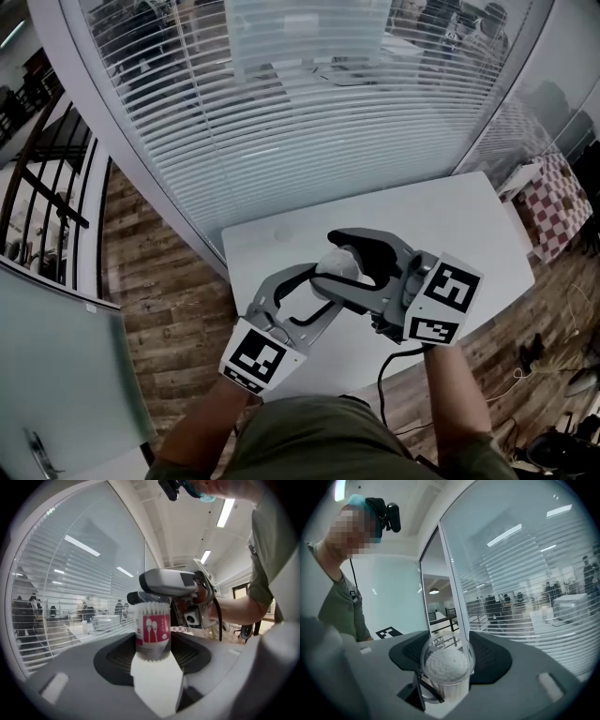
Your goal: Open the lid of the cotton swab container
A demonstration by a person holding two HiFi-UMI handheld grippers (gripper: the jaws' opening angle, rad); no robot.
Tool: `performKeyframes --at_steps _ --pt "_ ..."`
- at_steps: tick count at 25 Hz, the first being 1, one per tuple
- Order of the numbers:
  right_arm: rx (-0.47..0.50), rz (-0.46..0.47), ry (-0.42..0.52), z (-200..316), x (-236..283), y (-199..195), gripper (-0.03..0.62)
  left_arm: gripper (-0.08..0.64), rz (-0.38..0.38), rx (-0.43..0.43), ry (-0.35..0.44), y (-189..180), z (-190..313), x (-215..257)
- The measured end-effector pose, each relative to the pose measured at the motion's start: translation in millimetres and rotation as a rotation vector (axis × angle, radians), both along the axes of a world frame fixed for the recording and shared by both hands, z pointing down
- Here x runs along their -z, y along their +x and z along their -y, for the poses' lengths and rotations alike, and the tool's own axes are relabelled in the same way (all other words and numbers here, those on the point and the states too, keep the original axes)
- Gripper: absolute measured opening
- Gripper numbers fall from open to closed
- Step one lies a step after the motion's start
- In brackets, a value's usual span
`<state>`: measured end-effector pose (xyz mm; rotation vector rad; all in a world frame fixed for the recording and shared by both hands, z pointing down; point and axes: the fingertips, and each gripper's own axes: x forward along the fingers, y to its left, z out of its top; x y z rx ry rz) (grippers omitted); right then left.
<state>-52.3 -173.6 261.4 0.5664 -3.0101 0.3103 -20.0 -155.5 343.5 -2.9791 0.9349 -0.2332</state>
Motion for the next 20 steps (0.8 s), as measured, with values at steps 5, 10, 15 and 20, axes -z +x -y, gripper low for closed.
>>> performKeyframes --at_steps 5,10,15,20 --pt "-0.031 0.033 0.008 2.0 3.2 7.8 0.276 0.239 -0.002 -0.003 0.007 2.1 0.4 1.6" --pt "-0.052 0.049 0.022 3.5 6.5 14.4 0.277 0.239 -0.022 -0.002 0.009 3.8 1.2 3.6" --pt "-0.066 0.077 0.037 4.3 13.2 19.7 0.278 0.239 -0.059 0.004 0.007 3.0 3.3 6.2" --pt "-0.081 0.097 0.045 4.7 16.6 24.3 0.278 0.239 -0.067 0.017 0.011 -3.0 6.7 7.5"
